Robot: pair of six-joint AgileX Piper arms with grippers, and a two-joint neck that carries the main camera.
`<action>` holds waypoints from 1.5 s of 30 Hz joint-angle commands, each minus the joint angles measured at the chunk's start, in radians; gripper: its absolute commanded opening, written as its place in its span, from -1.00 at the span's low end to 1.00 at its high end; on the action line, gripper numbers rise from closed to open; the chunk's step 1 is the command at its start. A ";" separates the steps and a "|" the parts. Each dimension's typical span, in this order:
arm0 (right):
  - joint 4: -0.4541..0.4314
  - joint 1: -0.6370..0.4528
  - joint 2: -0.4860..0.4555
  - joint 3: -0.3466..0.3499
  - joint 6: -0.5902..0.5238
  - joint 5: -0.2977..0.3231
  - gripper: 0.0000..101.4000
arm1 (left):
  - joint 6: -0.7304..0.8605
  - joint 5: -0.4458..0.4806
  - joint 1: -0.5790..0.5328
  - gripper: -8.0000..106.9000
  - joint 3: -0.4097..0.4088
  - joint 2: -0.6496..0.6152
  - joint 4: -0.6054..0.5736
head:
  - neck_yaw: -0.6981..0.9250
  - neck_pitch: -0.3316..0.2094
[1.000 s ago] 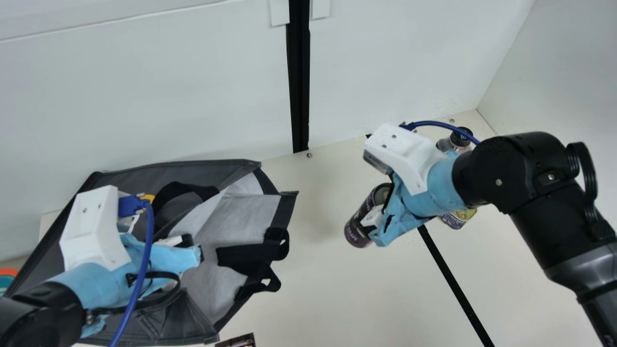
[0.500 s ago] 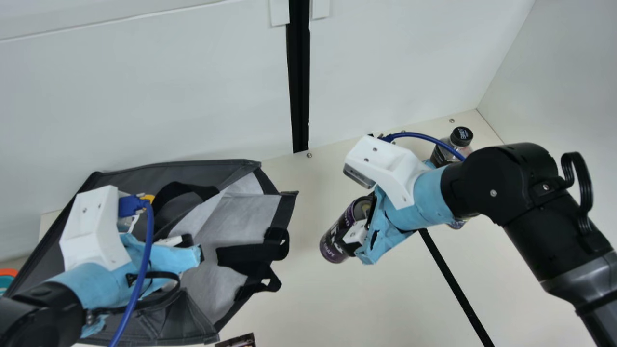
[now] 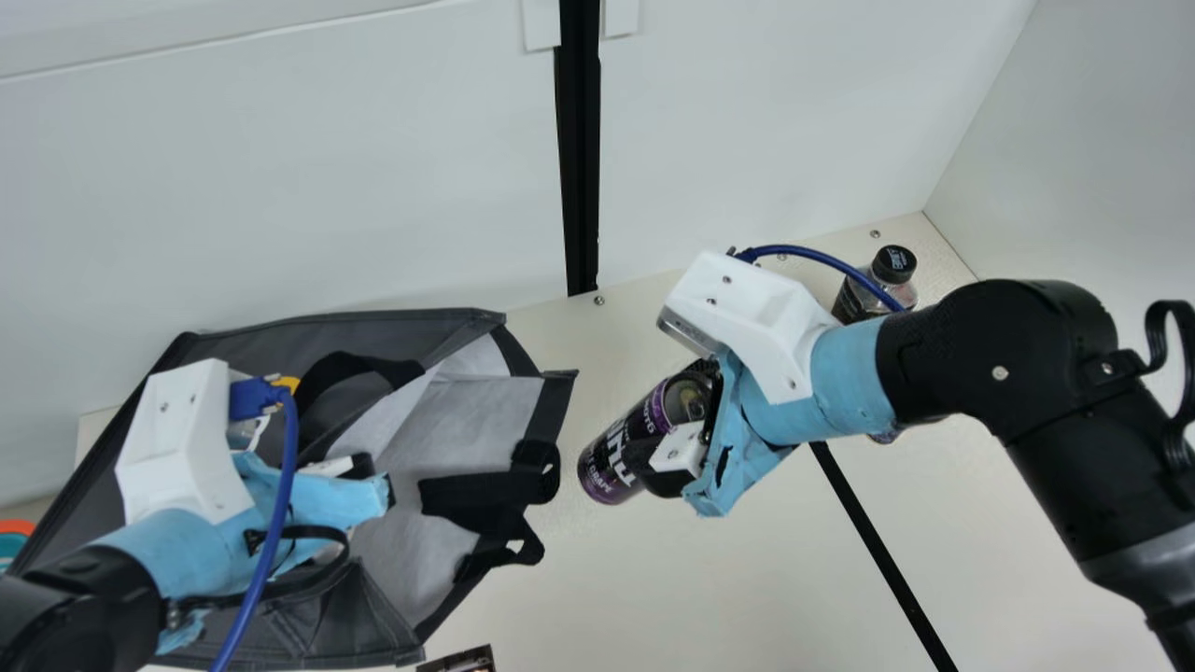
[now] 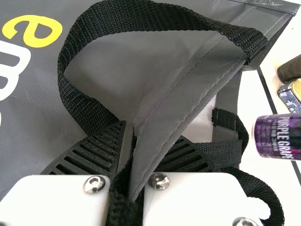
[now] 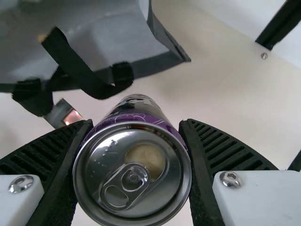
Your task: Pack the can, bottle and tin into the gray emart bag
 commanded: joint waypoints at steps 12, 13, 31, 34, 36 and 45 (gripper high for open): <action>0.193 -0.059 -0.016 -0.039 -0.078 0.000 -1.00 | 0.000 0.000 0.000 -0.68 0.000 0.000 0.000 | -0.001 -0.023; 0.207 -0.064 -0.017 -0.040 -0.084 0.000 -1.00 | 0.000 0.000 0.000 -0.68 0.000 0.000 0.000 | -0.001 -0.023; 0.362 -0.105 -0.012 -0.040 -0.151 0.000 -1.00 | 0.000 0.000 0.000 -0.68 0.000 0.000 0.000 | -0.001 -0.023; 0.374 -0.108 -0.008 -0.039 -0.160 0.000 -1.00 | 0.000 0.000 0.000 -0.68 0.000 0.000 0.000 | -0.001 -0.023; 0.381 -0.110 -0.004 -0.038 -0.166 0.000 -1.00 | 0.000 0.000 0.000 -0.68 0.000 0.000 0.000 | -0.001 -0.023; 0.385 -0.072 0.008 -0.014 -0.186 -0.042 -1.00 | 0.000 0.000 0.000 -0.68 0.000 0.000 0.000 | -0.001 -0.023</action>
